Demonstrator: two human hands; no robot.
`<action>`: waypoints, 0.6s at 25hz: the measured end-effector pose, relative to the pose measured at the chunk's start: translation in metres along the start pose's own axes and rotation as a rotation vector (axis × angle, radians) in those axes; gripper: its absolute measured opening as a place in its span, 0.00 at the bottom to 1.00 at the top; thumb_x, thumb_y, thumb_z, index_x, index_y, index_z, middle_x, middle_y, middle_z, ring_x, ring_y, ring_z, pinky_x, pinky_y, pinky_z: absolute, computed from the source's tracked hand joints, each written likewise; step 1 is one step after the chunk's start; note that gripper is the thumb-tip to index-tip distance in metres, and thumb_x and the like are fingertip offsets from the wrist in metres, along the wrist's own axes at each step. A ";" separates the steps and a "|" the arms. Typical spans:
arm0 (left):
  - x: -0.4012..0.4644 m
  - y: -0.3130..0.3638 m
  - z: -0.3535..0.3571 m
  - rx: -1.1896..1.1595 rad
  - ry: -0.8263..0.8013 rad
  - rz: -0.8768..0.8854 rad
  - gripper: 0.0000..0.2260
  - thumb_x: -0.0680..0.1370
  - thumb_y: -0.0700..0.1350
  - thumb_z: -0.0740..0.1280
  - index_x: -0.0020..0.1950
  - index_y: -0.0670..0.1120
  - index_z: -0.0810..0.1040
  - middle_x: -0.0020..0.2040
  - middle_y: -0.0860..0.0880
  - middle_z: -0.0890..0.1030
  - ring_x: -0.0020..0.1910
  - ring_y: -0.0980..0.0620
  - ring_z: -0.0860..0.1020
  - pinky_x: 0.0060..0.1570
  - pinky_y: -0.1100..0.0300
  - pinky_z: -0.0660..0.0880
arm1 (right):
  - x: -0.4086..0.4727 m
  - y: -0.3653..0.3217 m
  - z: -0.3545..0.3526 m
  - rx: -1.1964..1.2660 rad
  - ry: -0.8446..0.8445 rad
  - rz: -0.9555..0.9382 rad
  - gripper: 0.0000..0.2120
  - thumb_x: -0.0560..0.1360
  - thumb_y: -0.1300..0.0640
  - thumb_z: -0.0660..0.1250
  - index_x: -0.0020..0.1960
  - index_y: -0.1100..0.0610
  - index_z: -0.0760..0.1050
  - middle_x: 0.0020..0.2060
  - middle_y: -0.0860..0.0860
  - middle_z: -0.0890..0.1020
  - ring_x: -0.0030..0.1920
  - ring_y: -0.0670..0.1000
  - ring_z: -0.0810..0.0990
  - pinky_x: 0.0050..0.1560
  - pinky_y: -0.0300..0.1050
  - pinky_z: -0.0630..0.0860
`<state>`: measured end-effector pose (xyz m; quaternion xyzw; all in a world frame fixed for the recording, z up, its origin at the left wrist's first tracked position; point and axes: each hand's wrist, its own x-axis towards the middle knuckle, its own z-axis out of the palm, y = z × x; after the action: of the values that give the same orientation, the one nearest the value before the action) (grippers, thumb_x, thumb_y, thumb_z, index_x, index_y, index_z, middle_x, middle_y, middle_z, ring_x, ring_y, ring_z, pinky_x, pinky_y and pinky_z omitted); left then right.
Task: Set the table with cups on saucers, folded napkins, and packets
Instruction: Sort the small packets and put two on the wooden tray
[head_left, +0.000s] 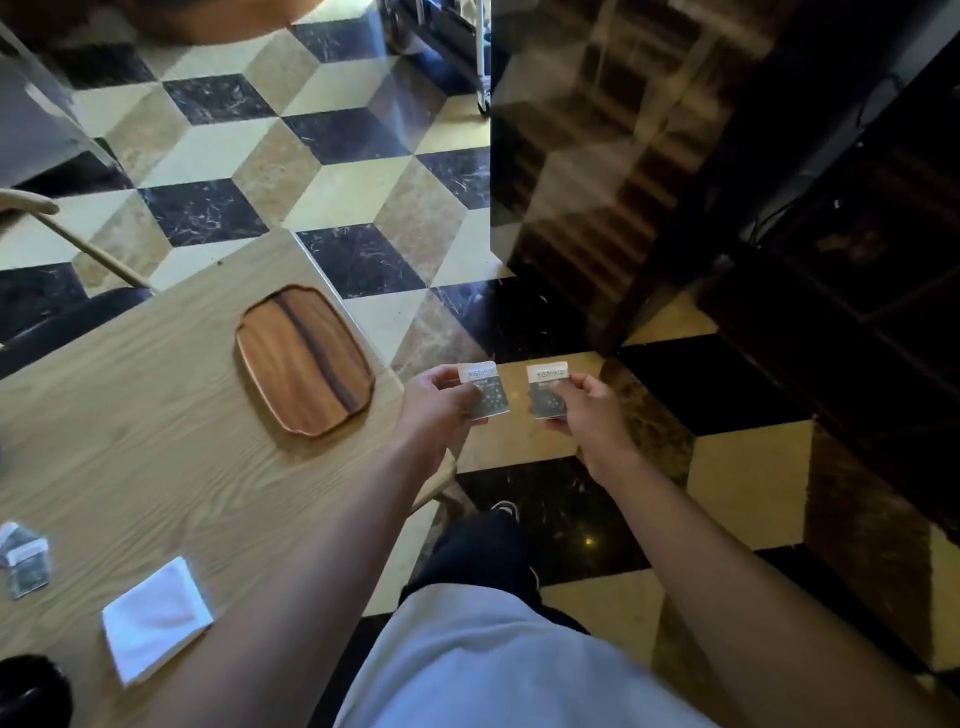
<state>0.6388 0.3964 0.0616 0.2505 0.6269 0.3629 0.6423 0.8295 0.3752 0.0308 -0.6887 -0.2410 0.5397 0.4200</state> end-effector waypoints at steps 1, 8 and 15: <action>0.007 0.004 0.007 -0.006 0.026 -0.001 0.09 0.76 0.30 0.69 0.52 0.42 0.82 0.49 0.42 0.86 0.44 0.46 0.87 0.39 0.57 0.82 | 0.010 -0.002 -0.004 0.010 0.011 0.024 0.01 0.79 0.54 0.68 0.49 0.49 0.78 0.42 0.48 0.87 0.43 0.47 0.88 0.40 0.43 0.84; 0.090 0.029 0.031 -0.082 0.135 -0.030 0.11 0.73 0.29 0.67 0.51 0.40 0.80 0.50 0.37 0.84 0.44 0.42 0.86 0.39 0.53 0.83 | 0.107 -0.052 0.009 -0.256 -0.084 -0.015 0.04 0.80 0.56 0.67 0.47 0.51 0.79 0.46 0.51 0.85 0.46 0.50 0.85 0.41 0.46 0.84; 0.162 0.060 0.015 -0.318 0.372 -0.074 0.09 0.75 0.29 0.66 0.51 0.39 0.80 0.45 0.39 0.84 0.32 0.51 0.85 0.27 0.59 0.78 | 0.199 -0.123 0.099 -0.451 -0.382 -0.015 0.06 0.81 0.56 0.66 0.47 0.51 0.80 0.44 0.49 0.85 0.45 0.49 0.85 0.39 0.42 0.83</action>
<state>0.6367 0.5612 0.0086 0.0523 0.6781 0.4732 0.5600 0.8107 0.6284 0.0196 -0.6487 -0.4344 0.5895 0.2074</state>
